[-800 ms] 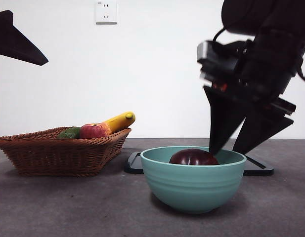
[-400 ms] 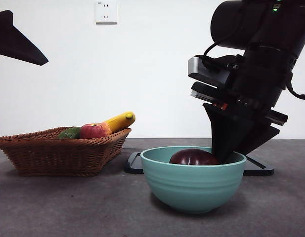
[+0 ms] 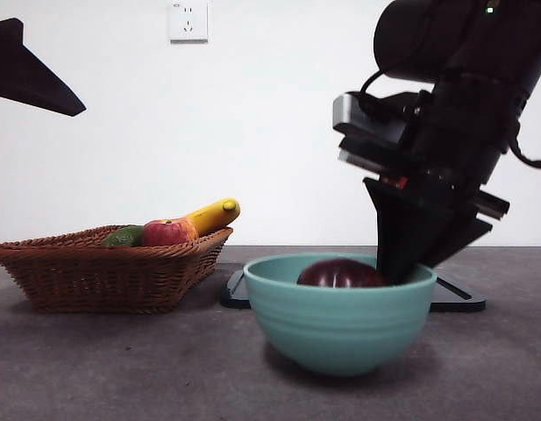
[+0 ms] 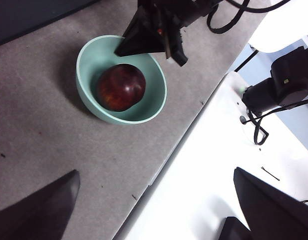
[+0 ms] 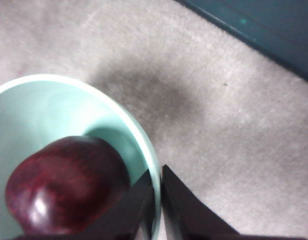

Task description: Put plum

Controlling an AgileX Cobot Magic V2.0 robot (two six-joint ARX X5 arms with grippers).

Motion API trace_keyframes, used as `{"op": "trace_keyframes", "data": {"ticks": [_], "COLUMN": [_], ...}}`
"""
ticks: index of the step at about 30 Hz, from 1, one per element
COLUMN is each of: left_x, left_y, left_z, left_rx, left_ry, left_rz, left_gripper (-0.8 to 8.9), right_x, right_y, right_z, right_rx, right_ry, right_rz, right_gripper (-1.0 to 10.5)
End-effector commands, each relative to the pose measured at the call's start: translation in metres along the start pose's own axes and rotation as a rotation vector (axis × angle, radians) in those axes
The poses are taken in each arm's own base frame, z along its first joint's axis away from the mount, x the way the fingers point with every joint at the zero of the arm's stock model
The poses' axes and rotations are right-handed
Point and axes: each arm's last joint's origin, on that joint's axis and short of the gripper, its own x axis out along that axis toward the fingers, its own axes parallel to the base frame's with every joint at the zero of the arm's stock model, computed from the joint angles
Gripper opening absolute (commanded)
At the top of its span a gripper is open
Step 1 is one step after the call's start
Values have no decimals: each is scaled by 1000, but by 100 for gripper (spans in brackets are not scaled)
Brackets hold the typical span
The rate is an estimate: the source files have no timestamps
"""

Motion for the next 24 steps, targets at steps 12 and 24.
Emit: {"op": "trace_keyframes", "data": {"ticks": [12,24], "left_x": [0,0], "left_y": [-1,-1], "left_z": [2,2], "left_rx": [14,11], "left_ry": [-5,-2], "left_rz": [-7,-7], "left_gripper": [491,491], "right_x": [-47,-57], "right_y": [-14,-65], "right_z": [51,104], "right_rx": [66,169], "right_ry": [-191,-228], "right_rz": [-29,-96], "right_gripper": [11,11]}}
